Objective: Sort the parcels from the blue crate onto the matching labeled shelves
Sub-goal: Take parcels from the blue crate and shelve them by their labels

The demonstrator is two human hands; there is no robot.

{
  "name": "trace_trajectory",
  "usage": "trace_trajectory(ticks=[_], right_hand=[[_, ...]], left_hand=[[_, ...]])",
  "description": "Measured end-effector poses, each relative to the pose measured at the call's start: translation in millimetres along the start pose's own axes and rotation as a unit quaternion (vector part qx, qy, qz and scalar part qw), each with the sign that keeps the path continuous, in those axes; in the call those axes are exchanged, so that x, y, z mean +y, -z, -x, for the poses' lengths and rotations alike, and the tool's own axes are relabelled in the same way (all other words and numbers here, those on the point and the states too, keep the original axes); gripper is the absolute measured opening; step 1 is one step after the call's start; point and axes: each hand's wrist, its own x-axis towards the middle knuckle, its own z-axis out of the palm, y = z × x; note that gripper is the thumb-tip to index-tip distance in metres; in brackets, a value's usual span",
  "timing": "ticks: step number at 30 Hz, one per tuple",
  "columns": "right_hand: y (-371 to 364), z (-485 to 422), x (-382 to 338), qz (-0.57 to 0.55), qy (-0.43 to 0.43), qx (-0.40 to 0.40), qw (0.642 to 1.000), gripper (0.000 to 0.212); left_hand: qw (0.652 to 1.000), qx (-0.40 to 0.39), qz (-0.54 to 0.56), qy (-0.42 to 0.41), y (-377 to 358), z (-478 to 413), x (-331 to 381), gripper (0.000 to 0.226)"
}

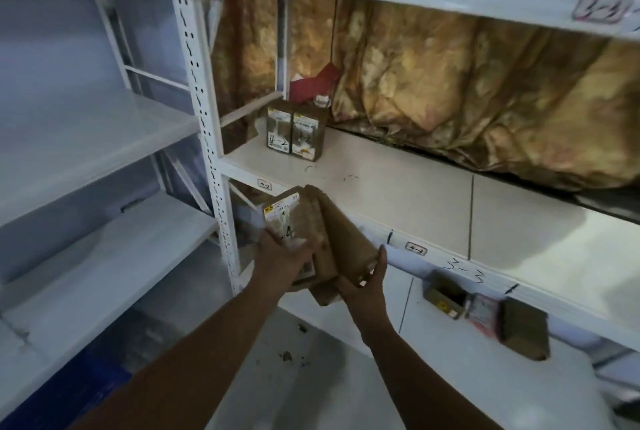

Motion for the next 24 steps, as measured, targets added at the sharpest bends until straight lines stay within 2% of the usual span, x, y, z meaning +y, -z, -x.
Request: trace_trajectory(ticks=[4, 9, 11, 15, 19, 24], right_hand=[[17.9, 3.8, -7.8, 0.039, 0.039, 0.043, 0.998, 0.100], [20.6, 5.5, -23.9, 0.091, 0.033, 0.141, 0.985, 0.110], [17.9, 2.9, -36.6, 0.067, 0.031, 0.168, 0.983, 0.111], [3.5, -9.0, -72.8, 0.031, 0.094, 0.223, 0.970, 0.103], [-14.2, -24.1, -112.4, -0.001, 0.142, 0.265, 0.954, 0.104], [-32.6, -34.1, -156.8, -0.025, 0.210, 0.286, 0.935, 0.101]], left_hand=[[1.000, -0.026, 0.001, -0.009, -20.6, -12.2, 0.4, 0.104], [0.991, -0.021, 0.023, -0.130, -22.3, -22.9, 21.4, 0.087], [0.983, -0.021, 0.032, -0.178, -16.9, -29.0, 38.4, 0.091], [0.964, -0.020, 0.048, -0.261, -2.3, -33.2, 83.3, 0.109], [0.936, -0.010, 0.066, -0.345, 19.2, -38.8, 116.1, 0.114], [0.911, -0.051, 0.075, -0.402, 44.7, -39.8, 154.4, 0.116]])
